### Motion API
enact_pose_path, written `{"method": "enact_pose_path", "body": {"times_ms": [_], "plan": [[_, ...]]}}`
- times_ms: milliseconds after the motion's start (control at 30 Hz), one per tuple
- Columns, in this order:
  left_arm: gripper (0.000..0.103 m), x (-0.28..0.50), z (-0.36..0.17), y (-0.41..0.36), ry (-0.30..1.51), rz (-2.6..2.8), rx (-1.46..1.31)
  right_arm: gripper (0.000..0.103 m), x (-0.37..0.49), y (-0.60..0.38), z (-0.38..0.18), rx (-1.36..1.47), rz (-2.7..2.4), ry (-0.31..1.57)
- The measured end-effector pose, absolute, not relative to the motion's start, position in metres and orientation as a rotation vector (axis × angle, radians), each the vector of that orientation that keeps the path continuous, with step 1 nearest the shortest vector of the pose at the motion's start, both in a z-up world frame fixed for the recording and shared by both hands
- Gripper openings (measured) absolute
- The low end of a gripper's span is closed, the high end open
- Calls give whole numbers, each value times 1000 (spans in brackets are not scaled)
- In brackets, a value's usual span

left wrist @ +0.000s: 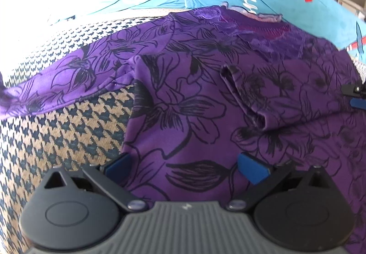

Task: Fold clothes
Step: 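Release the sleeve and pull the open right tool back from the blouse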

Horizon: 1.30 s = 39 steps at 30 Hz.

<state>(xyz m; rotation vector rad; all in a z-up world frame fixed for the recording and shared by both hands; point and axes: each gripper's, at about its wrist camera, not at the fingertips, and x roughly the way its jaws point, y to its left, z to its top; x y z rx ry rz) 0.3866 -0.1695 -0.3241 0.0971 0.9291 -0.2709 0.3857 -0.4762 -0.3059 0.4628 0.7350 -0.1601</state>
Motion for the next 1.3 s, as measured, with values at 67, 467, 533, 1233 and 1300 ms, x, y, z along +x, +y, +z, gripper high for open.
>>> {"method": "enact_pose_path", "body": {"times_ms": [67,467,533,1233,1300], "plan": [[103,385,-326,-172,921,-269,112,46,384,-475,-308,445,-135,743],[103,385,-327,-173,915,-268,122,47,332,-523,-273,436,-212,695],[103,385,-327,-174,916,-266,122,47,324,-537,-273,412,-282,697],[103,384,-328,-174,915,-261,122,54,382,-515,-318,121,-322,728],[103,384,-328,-174,915,-259,122,54,386,-513,-320,112,-324,712]]}}
